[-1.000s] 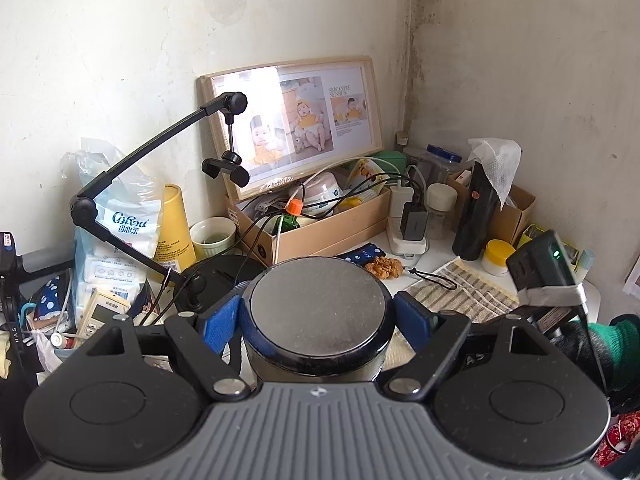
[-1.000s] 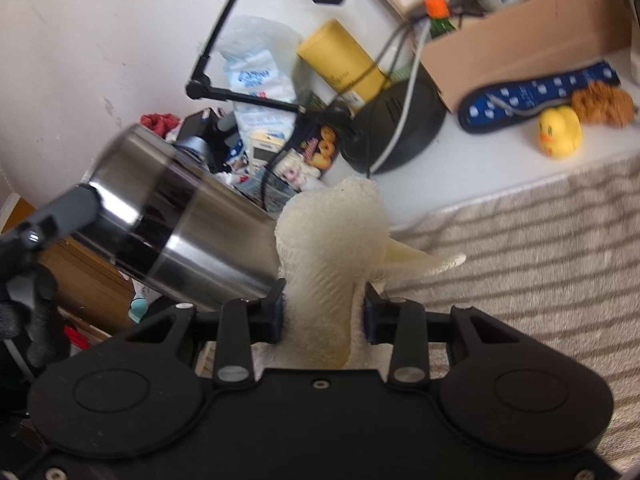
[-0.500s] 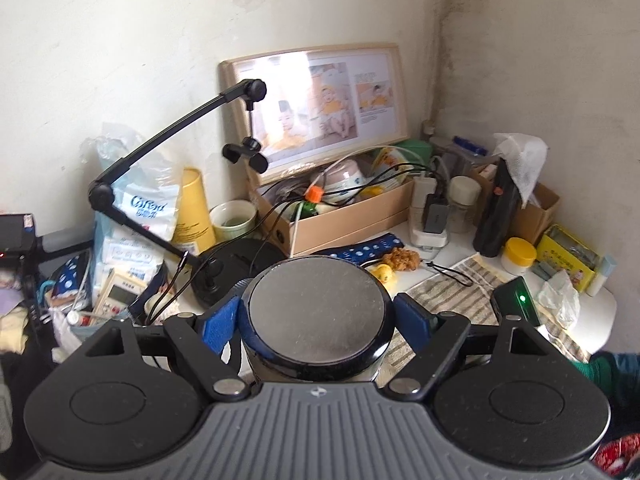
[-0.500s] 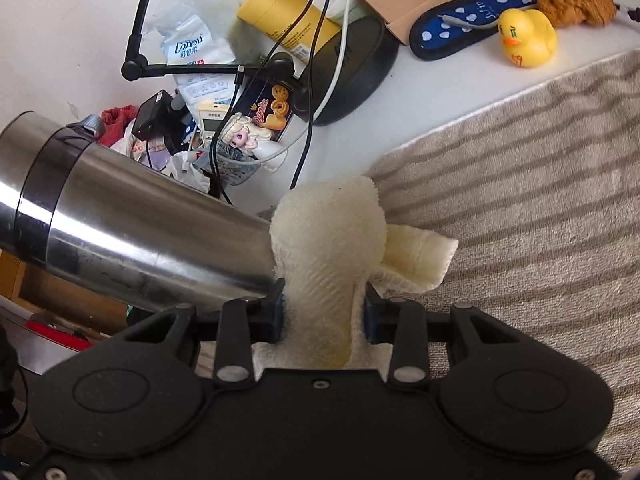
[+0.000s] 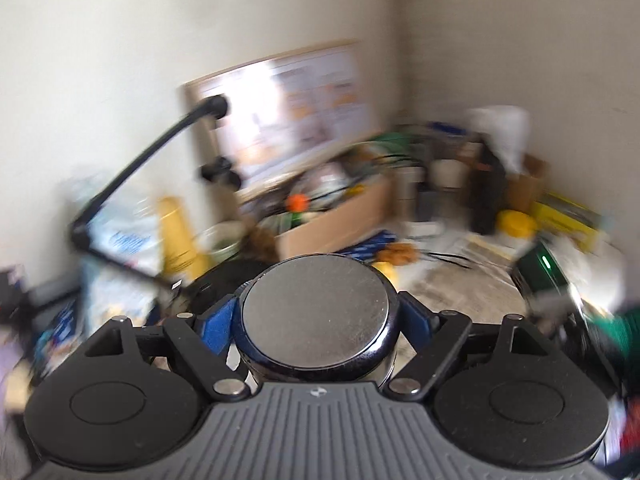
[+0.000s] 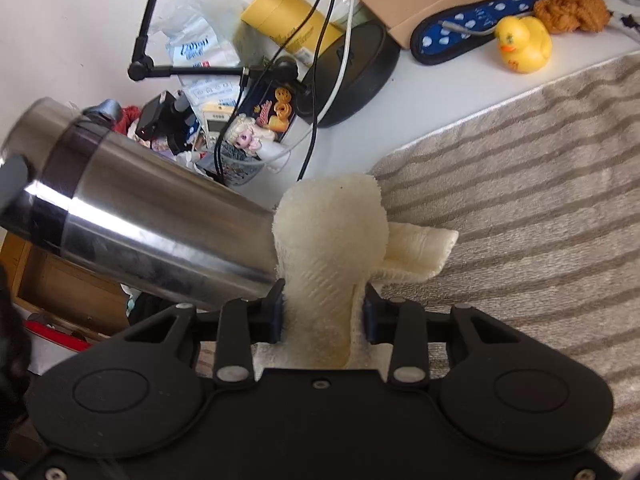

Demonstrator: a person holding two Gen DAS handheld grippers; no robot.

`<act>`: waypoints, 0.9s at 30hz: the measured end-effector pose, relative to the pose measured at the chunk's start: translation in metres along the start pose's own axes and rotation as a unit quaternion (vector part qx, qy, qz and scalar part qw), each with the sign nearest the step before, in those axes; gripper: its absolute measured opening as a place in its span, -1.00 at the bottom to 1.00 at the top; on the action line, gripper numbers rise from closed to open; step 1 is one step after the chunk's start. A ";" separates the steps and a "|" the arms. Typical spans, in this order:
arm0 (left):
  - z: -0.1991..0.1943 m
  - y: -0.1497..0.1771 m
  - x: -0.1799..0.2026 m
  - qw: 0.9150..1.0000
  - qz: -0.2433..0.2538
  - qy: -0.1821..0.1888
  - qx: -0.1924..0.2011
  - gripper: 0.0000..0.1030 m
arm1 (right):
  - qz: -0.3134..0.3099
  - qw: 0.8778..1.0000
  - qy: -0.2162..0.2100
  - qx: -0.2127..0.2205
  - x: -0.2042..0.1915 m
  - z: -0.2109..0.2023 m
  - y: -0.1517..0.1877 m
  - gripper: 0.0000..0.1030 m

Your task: Clean container

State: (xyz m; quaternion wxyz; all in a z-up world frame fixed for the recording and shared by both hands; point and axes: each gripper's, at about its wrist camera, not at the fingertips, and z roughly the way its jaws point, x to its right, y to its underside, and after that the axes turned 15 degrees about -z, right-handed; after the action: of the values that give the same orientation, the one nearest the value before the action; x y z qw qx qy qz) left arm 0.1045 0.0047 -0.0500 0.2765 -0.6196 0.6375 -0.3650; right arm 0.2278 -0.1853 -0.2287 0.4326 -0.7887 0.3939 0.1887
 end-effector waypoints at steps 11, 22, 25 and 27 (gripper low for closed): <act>0.004 -0.008 -0.016 0.994 0.027 0.092 -0.045 0.62 | 0.008 0.999 -0.013 0.050 -0.022 -0.032 -0.008 -0.31; -0.007 0.002 -0.002 1.000 -0.019 0.011 -0.004 0.61 | 0.019 0.997 -0.036 0.070 -0.036 -0.044 -0.010 -0.31; -0.005 0.004 -0.017 0.998 0.005 0.067 0.001 0.61 | 0.022 0.996 -0.053 0.075 -0.039 -0.050 -0.012 -0.31; -0.003 0.004 -0.028 0.995 0.013 0.104 0.001 0.60 | 0.026 0.994 -0.064 0.085 -0.042 -0.056 -0.016 -0.31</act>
State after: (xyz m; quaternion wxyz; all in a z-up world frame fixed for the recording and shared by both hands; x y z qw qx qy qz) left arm 0.1018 0.0327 -0.0546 0.2146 -0.5697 0.6702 -0.4245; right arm 0.2118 -0.2075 -0.1627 0.5170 -0.7252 0.4004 0.2157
